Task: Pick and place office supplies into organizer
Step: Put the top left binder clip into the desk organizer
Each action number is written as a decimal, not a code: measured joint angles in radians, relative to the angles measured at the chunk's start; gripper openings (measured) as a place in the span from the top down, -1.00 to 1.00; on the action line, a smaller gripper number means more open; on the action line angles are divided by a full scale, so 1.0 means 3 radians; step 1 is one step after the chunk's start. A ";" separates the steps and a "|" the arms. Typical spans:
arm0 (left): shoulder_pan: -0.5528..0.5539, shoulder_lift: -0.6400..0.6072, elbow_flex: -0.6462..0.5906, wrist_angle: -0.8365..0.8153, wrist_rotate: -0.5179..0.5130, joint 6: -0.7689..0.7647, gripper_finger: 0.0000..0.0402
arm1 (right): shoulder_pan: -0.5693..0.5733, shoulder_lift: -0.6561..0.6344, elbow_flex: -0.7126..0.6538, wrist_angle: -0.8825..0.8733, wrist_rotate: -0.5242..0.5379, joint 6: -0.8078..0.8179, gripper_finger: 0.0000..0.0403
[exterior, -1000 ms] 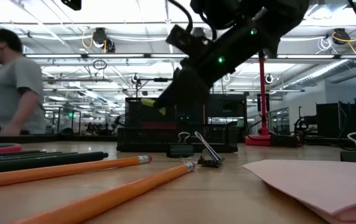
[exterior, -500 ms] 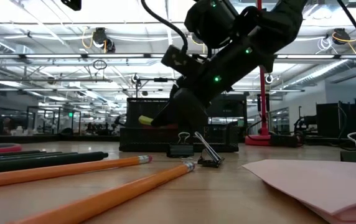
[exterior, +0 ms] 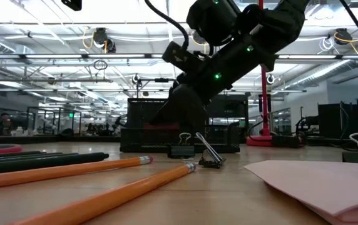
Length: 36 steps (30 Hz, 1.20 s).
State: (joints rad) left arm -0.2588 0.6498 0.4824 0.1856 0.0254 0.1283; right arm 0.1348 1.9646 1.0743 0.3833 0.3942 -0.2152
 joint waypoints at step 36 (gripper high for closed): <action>0.0000 -0.0001 0.0000 -0.0050 -0.0394 0.0117 0.77 | 0.0714 -0.2018 -0.1996 0.0749 -0.0099 0.0869 1.00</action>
State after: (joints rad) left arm -0.2588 0.6496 0.4824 0.1705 -0.0928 0.1632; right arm 0.3489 1.3592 0.4753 0.6081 0.3644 0.0454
